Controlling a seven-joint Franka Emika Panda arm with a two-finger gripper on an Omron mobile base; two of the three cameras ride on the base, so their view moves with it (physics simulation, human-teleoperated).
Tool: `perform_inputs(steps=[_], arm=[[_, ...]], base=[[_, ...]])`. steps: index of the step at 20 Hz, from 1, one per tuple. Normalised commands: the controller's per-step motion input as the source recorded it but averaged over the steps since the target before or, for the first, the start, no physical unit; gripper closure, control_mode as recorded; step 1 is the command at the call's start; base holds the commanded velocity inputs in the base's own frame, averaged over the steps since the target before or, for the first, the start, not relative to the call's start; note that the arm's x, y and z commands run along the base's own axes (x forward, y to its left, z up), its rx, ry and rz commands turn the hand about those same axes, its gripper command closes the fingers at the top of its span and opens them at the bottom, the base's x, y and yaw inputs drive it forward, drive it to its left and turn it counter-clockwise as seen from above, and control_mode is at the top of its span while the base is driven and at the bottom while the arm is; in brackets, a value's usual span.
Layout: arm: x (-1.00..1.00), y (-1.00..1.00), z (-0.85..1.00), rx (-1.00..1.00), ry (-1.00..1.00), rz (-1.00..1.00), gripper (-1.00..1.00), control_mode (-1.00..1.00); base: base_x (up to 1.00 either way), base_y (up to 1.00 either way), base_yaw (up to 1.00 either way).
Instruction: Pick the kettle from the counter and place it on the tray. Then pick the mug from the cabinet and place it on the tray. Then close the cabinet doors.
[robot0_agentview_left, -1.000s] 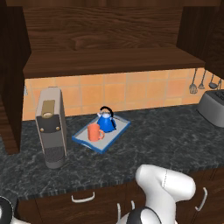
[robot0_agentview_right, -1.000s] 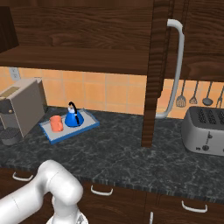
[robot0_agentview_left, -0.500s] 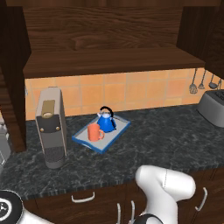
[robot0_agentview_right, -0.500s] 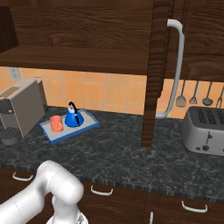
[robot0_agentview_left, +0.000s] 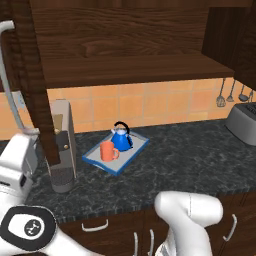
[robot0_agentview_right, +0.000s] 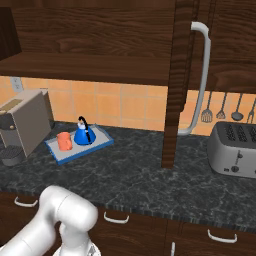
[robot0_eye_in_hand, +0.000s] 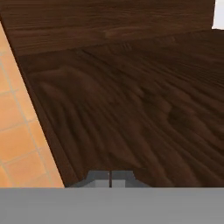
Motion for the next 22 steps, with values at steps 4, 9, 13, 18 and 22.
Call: perform_inputs(steps=[4, 9, 13, 18, 22], arm=[[0.14, -0.5, 0.28, 0.0, -0.04, 0.0, 1.0, -1.0], [0.15, -0.39, 0.27, 0.0, -0.05, 0.0, 1.0, -1.0], [0.02, -0.33, 0.48, 0.0, -0.07, 0.0, 1.0, -1.0], [0.0, -0.26, 0.7, 0.0, -0.02, 0.0, 1.0, -1.0], [0.04, -0.28, 0.63, 0.0, 0.0, 0.0, 1.0, -1.0]], base=[[0.0, 0.0, 0.0], [0.0, 0.0, 0.0], [0.0, 0.0, 0.0], [0.0, 0.0, 0.0], [0.0, 0.0, 0.0]])
